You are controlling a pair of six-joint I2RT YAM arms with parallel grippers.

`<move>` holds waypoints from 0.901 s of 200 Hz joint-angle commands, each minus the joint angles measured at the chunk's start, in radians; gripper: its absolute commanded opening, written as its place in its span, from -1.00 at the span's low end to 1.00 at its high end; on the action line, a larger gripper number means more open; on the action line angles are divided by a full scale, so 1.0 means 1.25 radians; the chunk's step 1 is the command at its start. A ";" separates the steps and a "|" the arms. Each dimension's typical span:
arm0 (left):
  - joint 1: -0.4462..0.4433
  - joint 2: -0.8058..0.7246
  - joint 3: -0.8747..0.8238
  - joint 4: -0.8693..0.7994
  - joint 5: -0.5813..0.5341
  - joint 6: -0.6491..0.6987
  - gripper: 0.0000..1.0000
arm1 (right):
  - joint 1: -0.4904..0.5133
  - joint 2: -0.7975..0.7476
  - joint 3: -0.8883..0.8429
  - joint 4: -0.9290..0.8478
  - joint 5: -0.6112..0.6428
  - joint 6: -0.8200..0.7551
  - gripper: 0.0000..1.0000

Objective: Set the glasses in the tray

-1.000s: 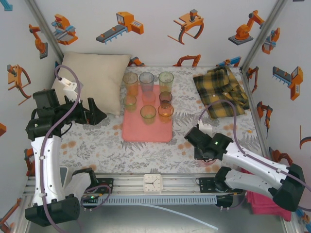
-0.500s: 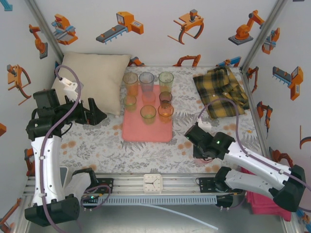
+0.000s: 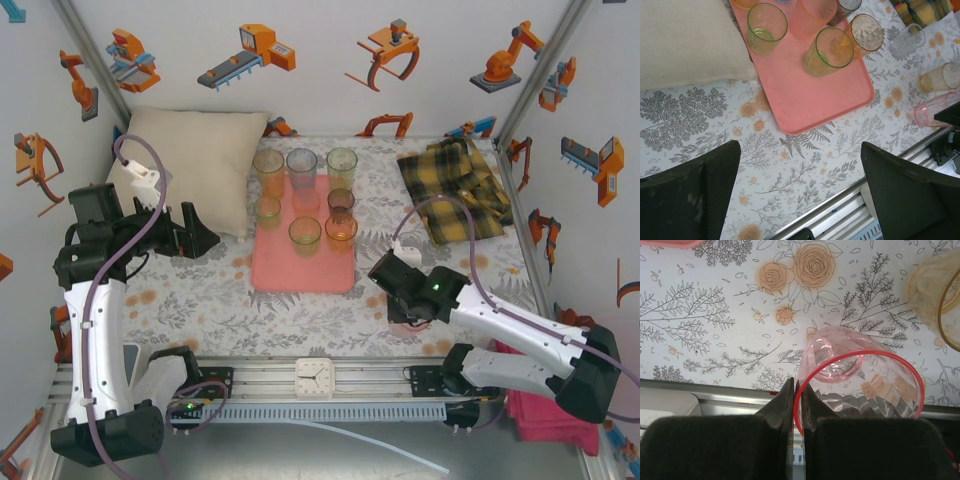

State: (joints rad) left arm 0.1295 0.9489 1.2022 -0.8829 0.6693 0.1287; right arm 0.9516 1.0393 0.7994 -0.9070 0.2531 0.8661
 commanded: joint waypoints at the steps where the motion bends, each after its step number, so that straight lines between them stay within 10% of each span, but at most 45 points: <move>1: -0.005 -0.001 0.003 -0.003 0.003 0.022 0.96 | 0.007 0.005 0.039 0.001 0.007 -0.013 -0.92; 180: -0.005 -0.054 -0.032 -0.012 -0.041 0.039 0.98 | 0.041 0.174 0.188 0.077 0.010 -0.120 -0.91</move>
State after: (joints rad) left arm 0.1184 0.8894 1.1698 -0.8886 0.6277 0.1486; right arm 0.9958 1.2083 0.9630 -0.8539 0.2512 0.7788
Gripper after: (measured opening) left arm 0.986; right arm 0.101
